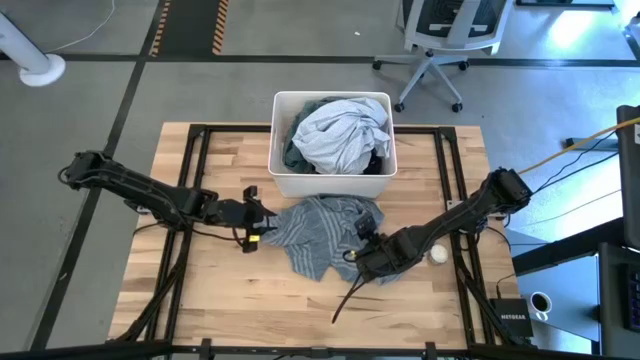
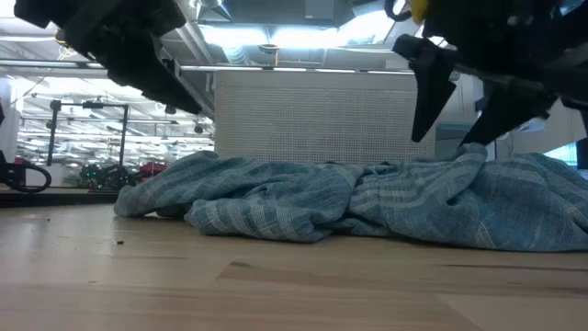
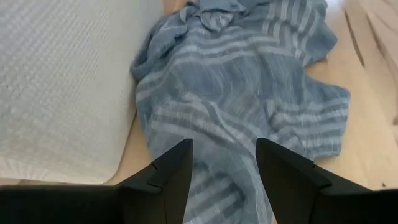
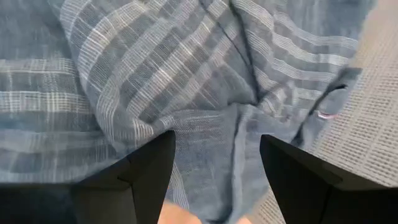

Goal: Sort clothes
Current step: Put the blue shirt into the white bin

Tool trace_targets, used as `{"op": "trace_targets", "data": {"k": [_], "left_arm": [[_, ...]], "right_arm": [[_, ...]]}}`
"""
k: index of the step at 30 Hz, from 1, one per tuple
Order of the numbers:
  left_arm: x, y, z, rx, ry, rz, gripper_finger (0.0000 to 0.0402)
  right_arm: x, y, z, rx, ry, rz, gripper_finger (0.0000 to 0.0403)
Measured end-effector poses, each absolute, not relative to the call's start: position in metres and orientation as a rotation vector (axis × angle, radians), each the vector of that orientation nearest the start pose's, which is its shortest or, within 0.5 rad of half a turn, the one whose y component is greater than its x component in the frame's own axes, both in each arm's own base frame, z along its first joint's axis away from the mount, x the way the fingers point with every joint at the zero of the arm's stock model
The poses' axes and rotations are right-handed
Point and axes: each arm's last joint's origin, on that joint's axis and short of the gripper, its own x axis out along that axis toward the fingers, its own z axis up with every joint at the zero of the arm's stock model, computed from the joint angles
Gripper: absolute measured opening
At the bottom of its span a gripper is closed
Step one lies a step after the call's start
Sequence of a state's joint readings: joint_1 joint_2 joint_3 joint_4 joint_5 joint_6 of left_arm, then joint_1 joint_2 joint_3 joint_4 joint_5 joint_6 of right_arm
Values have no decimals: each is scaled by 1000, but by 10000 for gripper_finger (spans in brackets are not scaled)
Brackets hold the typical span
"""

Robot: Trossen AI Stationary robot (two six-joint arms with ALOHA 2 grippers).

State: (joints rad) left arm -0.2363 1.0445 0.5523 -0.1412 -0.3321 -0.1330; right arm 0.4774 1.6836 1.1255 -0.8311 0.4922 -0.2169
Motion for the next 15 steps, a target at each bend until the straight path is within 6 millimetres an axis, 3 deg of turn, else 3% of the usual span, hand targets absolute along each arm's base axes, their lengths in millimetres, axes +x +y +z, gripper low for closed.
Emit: {"op": "trace_targets", "data": {"k": [7,15], "left_arm": [[203,-39,200,7,582,142,171],[207,-40,189,7,630,153,171]], "right_arm": [[278,129,176,-815,1162,133,253],[275,127,169,-844,1163,142,253]]}}
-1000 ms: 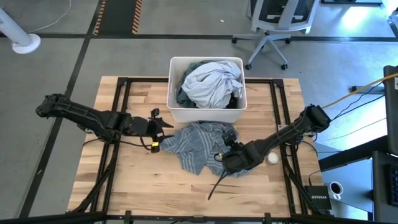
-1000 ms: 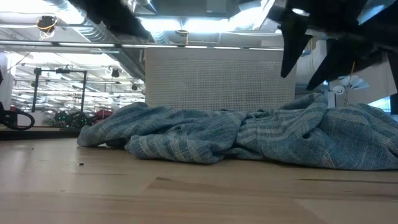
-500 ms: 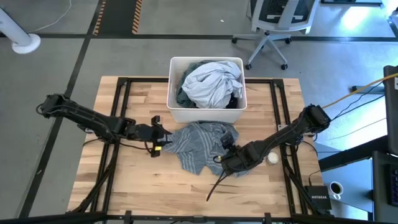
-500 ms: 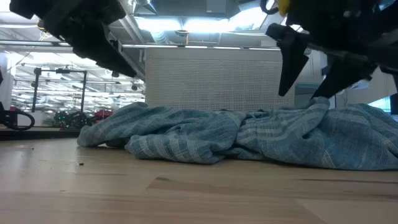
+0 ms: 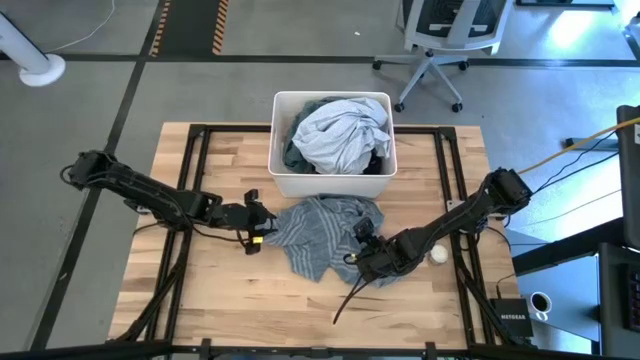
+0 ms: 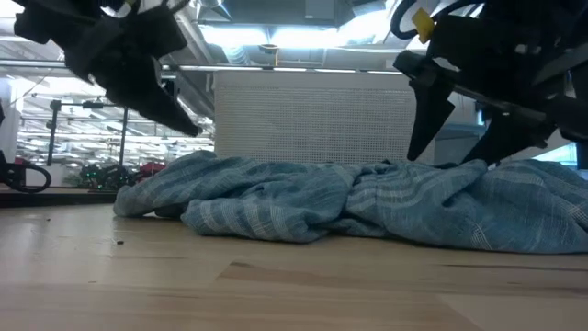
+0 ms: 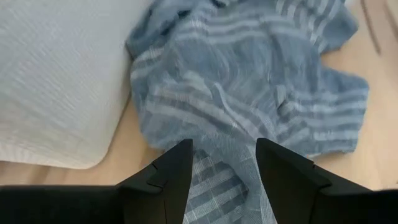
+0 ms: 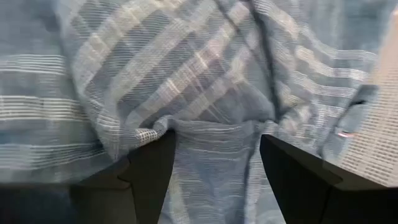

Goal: Sort clothes
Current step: Put the blue shirt into the white bin

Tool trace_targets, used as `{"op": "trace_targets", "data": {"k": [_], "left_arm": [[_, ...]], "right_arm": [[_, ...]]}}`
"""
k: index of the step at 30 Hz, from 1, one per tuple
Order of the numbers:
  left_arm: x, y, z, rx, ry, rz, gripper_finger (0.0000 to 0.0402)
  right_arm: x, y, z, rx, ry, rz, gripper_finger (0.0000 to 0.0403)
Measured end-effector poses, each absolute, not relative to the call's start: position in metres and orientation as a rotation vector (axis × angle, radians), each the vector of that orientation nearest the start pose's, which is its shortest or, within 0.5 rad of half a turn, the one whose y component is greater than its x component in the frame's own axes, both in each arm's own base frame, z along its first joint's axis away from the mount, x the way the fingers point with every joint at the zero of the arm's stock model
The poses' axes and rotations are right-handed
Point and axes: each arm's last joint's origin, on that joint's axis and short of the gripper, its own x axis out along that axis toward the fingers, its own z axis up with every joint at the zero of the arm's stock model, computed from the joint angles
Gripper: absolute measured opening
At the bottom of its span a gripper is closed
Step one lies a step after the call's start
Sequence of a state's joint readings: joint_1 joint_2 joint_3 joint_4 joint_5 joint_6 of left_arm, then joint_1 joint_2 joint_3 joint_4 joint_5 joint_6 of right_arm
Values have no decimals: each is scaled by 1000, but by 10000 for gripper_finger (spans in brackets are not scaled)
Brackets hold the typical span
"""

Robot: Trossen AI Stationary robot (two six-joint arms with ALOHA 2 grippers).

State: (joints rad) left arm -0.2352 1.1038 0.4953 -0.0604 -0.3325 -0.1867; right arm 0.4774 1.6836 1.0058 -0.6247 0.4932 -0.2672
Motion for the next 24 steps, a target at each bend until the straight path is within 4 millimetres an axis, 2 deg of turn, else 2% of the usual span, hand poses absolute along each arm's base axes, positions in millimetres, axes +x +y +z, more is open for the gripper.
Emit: {"op": "trace_targets", "data": {"k": [5,17,24], "left_arm": [[211,-41,180,23,677,156,171],[215,-42,182,41,636,142,171],[215,-43,182,23,641,99,171]], "right_arm": [[277,126,170,-889,1143,86,253],[278,128,170,-910,1137,194,253],[282,129,172,-1053,1084,236,253]]}}
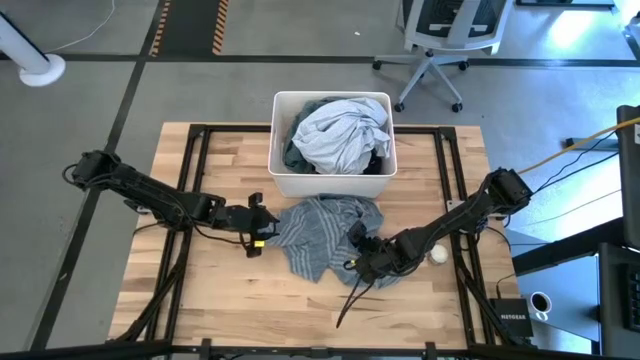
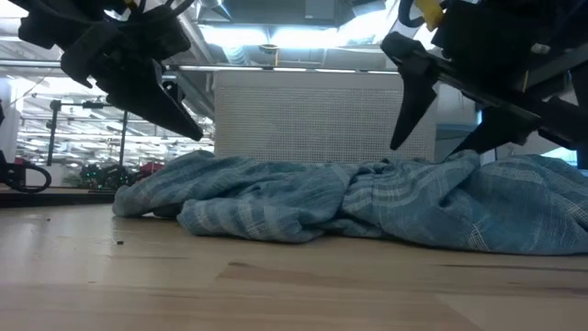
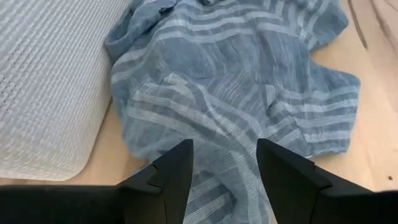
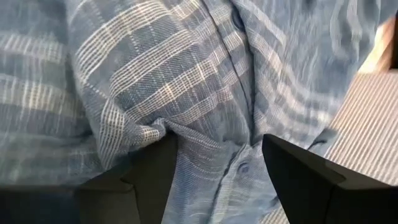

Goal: Sort clothes
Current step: Put the blue shirt into the white bin

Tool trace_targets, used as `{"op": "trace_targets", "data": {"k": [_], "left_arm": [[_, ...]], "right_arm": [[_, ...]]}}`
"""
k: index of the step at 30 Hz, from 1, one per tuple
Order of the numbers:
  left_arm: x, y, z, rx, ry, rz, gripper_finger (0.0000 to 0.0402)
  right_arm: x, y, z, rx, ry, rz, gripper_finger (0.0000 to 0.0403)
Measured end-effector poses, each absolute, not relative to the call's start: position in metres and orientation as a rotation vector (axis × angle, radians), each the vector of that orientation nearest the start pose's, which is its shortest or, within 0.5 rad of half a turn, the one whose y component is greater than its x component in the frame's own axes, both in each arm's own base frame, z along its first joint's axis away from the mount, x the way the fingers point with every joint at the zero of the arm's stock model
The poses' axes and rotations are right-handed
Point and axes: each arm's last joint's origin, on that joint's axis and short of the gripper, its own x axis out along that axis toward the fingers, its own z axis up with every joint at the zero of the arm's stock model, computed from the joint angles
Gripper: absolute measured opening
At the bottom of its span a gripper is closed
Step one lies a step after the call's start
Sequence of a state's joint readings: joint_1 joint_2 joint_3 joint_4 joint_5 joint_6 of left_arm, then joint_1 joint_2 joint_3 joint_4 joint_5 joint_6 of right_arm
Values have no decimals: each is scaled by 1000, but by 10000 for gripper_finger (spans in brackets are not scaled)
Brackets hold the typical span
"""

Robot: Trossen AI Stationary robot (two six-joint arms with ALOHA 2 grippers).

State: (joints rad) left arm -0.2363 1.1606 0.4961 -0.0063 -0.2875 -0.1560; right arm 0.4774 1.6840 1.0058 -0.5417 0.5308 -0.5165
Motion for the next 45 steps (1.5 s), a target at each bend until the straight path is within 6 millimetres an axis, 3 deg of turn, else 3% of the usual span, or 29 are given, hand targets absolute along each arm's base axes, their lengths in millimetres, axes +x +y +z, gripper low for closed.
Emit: {"op": "trace_targets", "data": {"k": [7,29,38,45], "left_arm": [[215,-44,182,5,643,103,171],[218,-45,186,8,591,90,171],[209,-42,167,-6,556,75,171],[208,-38,164,-21,560,95,171]], "right_arm": [[283,130,172,-1150,1072,303,253],[289,130,152,-1200,1127,331,253],[289,130,152,-1227,1123,322,253],[292,129,153,-1241,1104,313,253]]}}
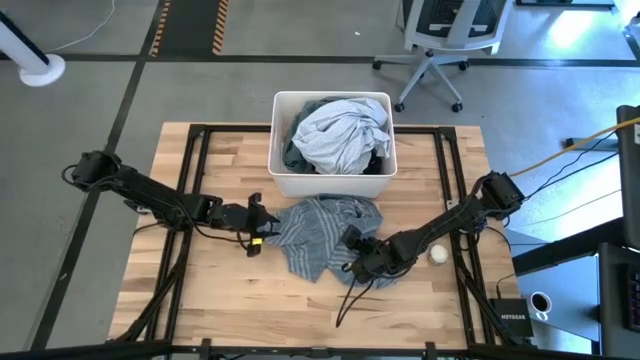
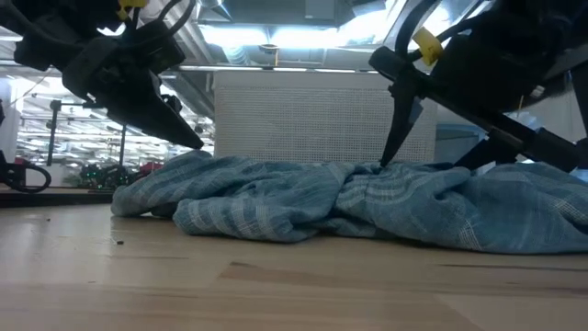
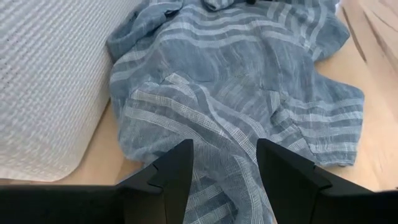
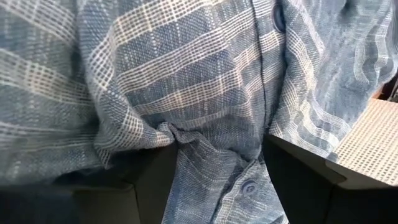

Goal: Sort clothes
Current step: Put the blue shirt into the white bin

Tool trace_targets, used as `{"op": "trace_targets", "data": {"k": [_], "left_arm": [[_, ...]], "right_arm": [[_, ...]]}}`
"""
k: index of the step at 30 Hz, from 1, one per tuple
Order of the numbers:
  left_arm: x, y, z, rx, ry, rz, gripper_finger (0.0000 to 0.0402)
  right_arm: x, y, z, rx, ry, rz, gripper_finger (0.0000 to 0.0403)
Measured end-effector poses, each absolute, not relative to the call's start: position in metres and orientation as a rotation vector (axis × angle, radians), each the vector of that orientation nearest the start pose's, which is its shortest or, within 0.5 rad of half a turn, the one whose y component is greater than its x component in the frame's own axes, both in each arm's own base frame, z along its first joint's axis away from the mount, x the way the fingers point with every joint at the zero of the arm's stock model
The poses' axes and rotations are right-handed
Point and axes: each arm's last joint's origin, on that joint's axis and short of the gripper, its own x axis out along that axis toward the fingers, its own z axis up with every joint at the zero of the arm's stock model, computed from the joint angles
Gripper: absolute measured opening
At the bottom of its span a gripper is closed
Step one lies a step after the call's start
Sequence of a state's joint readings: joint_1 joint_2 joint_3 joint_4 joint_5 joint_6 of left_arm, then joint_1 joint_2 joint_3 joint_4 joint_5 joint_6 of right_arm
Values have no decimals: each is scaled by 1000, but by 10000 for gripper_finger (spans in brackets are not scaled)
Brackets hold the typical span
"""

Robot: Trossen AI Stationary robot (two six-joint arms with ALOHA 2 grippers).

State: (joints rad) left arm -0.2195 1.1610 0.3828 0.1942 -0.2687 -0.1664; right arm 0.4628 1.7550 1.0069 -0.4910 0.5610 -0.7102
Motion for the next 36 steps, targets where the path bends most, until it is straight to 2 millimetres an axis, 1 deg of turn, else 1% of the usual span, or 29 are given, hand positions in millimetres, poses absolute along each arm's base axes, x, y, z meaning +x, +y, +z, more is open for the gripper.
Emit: {"op": "trace_targets", "data": {"k": [7,12,23,27,30,34,36], "left_arm": [[208,-40,164,-38,558,60,171],[210,-40,166,-44,530,56,171],[210,-40,166,-28,533,51,171],[210,-40,166,-46,533,56,171],[211,-40,162,-40,551,57,171],[217,-42,154,-21,557,52,171],[221,-42,153,-26,542,51,171]], "right_arm": [[295,127,154,-1249,1083,317,253],[295,127,154,-1255,1083,315,253],[295,128,154,-1261,1078,310,253],[298,129,160,-1285,1071,313,253],[302,130,162,-1317,1037,310,253],[307,124,164,-1362,1025,313,253],[308,120,164,-1373,1036,287,253]]}}
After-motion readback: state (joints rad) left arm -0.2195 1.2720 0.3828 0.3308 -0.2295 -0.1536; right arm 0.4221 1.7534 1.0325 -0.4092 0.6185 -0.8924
